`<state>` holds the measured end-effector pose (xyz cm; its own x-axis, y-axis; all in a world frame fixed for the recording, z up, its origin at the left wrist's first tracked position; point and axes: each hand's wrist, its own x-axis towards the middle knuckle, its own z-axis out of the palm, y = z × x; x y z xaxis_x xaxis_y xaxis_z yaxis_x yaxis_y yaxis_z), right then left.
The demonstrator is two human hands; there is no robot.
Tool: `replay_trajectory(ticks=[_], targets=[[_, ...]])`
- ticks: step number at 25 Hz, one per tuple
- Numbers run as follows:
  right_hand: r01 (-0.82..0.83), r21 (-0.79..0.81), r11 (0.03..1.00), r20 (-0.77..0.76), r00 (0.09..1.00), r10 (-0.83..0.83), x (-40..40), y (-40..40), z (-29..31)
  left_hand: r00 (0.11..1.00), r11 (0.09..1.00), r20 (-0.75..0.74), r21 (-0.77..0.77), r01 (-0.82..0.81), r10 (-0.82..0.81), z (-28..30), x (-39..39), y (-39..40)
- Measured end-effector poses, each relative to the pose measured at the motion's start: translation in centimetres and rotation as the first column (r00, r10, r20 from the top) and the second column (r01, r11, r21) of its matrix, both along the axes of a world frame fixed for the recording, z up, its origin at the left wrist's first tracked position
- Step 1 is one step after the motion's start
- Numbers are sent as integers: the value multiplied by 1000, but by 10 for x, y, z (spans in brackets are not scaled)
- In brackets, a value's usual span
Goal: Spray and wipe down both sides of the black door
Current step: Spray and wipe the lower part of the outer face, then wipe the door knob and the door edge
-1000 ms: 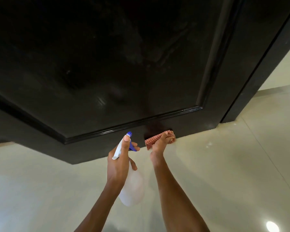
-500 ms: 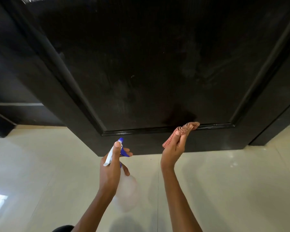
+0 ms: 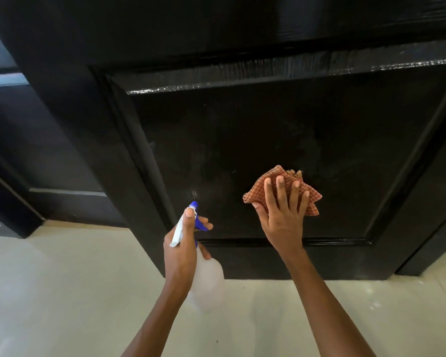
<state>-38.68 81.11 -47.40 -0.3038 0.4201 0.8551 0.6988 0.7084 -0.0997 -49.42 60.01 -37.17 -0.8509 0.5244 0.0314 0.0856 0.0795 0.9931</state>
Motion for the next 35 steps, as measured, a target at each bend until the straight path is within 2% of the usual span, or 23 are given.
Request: replay_trajectory(ticks=[4,6,9,13,15,17,18,20,21,23,25,27,30,32,35], targets=[[-47,-29,998,-115,992,43,-13,-9,0,1000,1000,-20,15,-15,15,2,-2,2],[-111,-51,992,-198,975,99,-22,-17,23,997,997,-15,30,-73,74,13,1,0],[-281,-66,958,-349,905,241,-41,-34,101,983,984,47,21,-178,177,61,-7,-5],[-497,-166,852,-543,767,342,-61,-73,216,967,973,113,17,-231,227,177,-28,-22],[-576,-333,747,-700,681,214,-66,-97,257,964,969,100,-2,-246,245,239,-35,-37],[-670,-513,537,-821,566,-79,-64,-126,301,973,977,92,-34,-210,213,296,-37,-55],[-721,-541,432,-838,504,-208,-63,-140,326,976,980,99,-48,-192,196,327,-40,-66],[-774,-550,315,-823,437,-363,-49,-170,372,978,980,98,-91,-175,184,386,-39,-87],[-776,-567,276,-803,446,-395,-39,-184,396,981,980,87,-106,-167,176,413,-34,-96],[-746,-637,193,-739,520,-429,-18,-208,462,980,975,88,-152,-165,179,473,-27,-115],[-727,-673,138,-705,574,-415,1,-231,538,973,968,106,-164,-188,207,525,-14,-133],[-741,-656,148,-737,585,-337,3,-245,613,965,964,117,-151,-217,235,568,-10,-145],[-776,-608,170,-791,574,-209,-16,-251,691,956,955,107,-148,-258,275,617,-21,-156],[-801,-542,256,-839,534,-104,-38,-250,725,957,957,100,-136,-257,271,641,-36,-160],[-806,-436,400,-889,455,-52,-86,-238,758,969,970,106,-121,-211,224,656,-73,-167]])
